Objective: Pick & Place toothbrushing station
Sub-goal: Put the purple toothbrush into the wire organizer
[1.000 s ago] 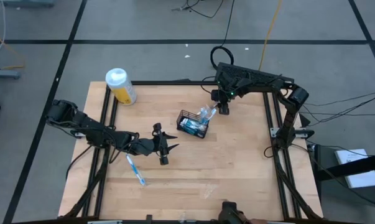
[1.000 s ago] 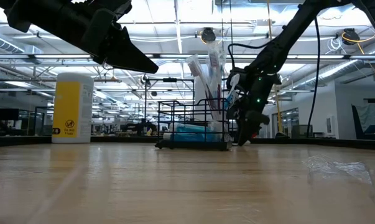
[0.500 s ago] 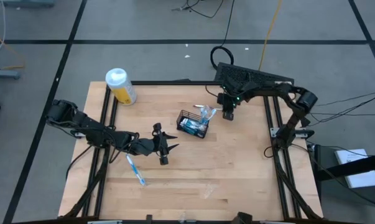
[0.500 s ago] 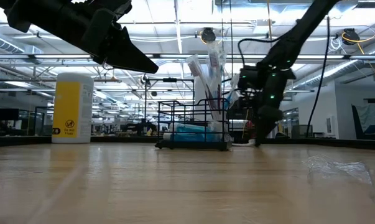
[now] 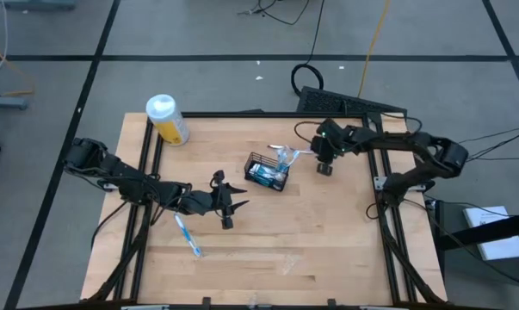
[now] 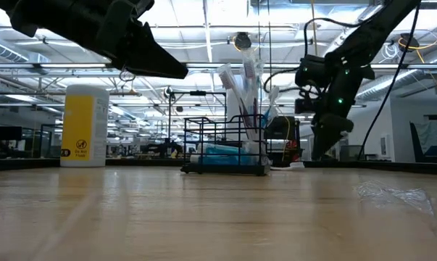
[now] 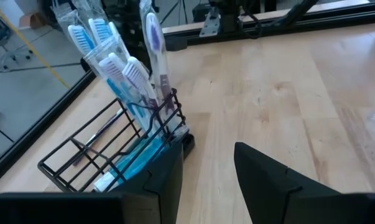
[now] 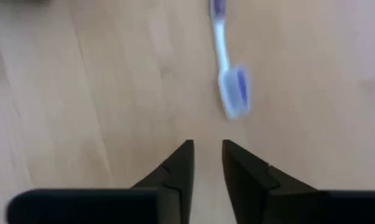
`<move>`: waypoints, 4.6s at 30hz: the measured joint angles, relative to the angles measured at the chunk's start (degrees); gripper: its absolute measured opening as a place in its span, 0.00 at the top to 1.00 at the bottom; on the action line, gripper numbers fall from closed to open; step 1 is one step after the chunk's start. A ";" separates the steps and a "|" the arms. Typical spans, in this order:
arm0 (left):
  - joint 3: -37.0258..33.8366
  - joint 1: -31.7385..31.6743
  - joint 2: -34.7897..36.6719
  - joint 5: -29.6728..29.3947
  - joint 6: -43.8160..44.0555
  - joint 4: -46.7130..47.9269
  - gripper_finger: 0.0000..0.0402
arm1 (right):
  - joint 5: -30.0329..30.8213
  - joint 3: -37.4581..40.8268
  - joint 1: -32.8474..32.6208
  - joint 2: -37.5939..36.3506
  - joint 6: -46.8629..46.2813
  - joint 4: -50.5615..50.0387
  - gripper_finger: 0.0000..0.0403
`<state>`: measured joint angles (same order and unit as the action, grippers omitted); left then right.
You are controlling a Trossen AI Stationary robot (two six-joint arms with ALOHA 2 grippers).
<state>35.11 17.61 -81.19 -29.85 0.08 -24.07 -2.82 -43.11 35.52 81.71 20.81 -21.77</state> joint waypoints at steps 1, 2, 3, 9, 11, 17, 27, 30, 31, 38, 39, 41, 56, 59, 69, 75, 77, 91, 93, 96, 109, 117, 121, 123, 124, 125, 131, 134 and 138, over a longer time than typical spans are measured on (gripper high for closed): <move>0.00 0.00 0.00 0.02 0.00 0.04 0.62 | -0.01 -0.13 0.15 0.57 0.01 -0.11 0.77; 0.00 -0.02 0.00 0.02 0.04 0.04 0.62 | 0.05 -0.29 0.42 1.18 -0.02 -0.21 0.74; 0.00 -0.02 0.00 0.00 0.04 0.04 0.62 | 0.18 -0.80 0.61 2.03 -0.01 0.67 0.70; 0.00 0.00 -0.02 0.00 0.02 0.09 0.62 | 0.01 -2.63 1.26 6.69 1.42 4.15 0.50; 0.00 0.00 0.00 -0.02 0.02 0.23 0.62 | -0.10 -3.58 1.54 7.27 2.09 4.80 0.47; 0.00 0.00 -0.01 -0.07 -0.37 0.26 0.62 | -0.33 -5.47 1.64 8.75 3.23 4.82 0.48; 0.00 -0.02 0.00 -0.09 -0.35 0.38 0.62 | -2.06 -9.66 1.53 15.45 3.84 3.68 0.50; 0.00 -0.01 0.00 -0.09 -0.12 0.44 0.62 | -2.02 -9.71 1.18 15.79 3.92 3.98 0.54; 0.00 0.00 0.00 -0.08 -0.14 0.53 0.62 | -1.94 -9.70 1.04 15.78 3.92 4.00 0.56; 0.00 -0.02 0.00 -0.08 -0.20 0.74 0.62 | -0.91 -9.59 -0.81 15.20 2.98 4.08 0.86; 0.00 -0.02 0.00 -0.09 -0.20 0.72 0.62 | -0.08 -9.60 -1.19 15.25 2.99 4.62 0.91; 0.00 -0.01 0.00 -0.07 -0.20 0.73 0.62 | 0.60 -9.64 -1.80 15.35 2.95 4.55 0.96; 0.00 -0.02 0.00 -0.07 -0.22 0.69 0.62 | 4.66 -9.37 -2.68 12.29 -6.79 -10.09 0.97; 0.00 -0.02 -0.02 -0.07 -0.22 0.81 0.62 | 5.04 -7.62 -3.40 9.15 -9.82 -12.85 0.97; 0.00 0.00 0.00 -0.07 -0.22 1.37 0.62 | 7.34 3.84 -11.98 -6.18 -22.72 -17.28 0.97; 0.00 0.00 0.00 -0.07 0.07 1.44 0.62 | 6.71 6.47 -24.94 -10.67 -33.50 -16.49 0.97; 0.00 -0.02 0.00 -0.04 0.31 1.50 0.62 | 4.72 6.45 -29.29 -10.60 -36.92 -16.77 0.97; 0.00 0.13 0.00 4.59 4.58 5.43 0.62 | 1.23 6.43 -55.11 -9.55 -57.12 -14.42 0.97; 0.00 0.36 -0.02 6.25 6.00 6.57 0.62 | 1.27 6.43 -57.72 -9.55 -59.47 -11.09 0.97; 0.00 1.10 0.00 7.73 7.51 7.66 0.62 | 2.21 6.43 -60.57 -9.53 -61.63 -6.60 0.97; -0.02 3.09 -0.02 16.58 15.47 7.49 0.62 | -1.64 1.96 -63.81 5.74 -55.99 5.08 0.97; -0.02 3.08 -0.02 17.64 16.20 7.42 0.62 | 8.92 -4.15 -63.91 5.60 -50.62 4.91 0.82; -0.02 3.08 -0.01 17.88 15.88 7.51 0.62 | 10.33 -4.76 -64.21 5.87 -47.77 4.40 0.64; -0.02 3.10 0.00 17.88 15.93 7.54 0.62 | 10.54 -4.98 -64.17 5.74 -47.74 5.43 0.57; -0.02 3.10 -0.01 17.90 15.93 7.56 0.62 | 10.78 -5.05 -64.15 5.71 -47.81 5.48 0.54; -0.02 3.10 -0.02 17.91 15.93 7.59 0.62 | 11.37 -5.04 -64.16 5.71 -47.86 5.30 0.51; -0.02 3.13 -0.01 21.87 16.53 9.71 0.62 | 12.09 -4.96 -64.39 5.71 -48.10 6.98 0.47; -0.02 3.24 -0.01 22.90 18.42 12.59 0.62 | 15.22 -4.96 -65.22 5.71 -48.02 8.65 0.49; 1.85 3.71 -2.13 24.13 19.97 15.69 0.62 | 23.11 -4.96 -67.68 4.64 -45.93 10.01 0.52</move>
<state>36.96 21.31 -83.32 -5.72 20.05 -8.38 20.29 -48.07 -32.15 86.35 -25.11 -11.76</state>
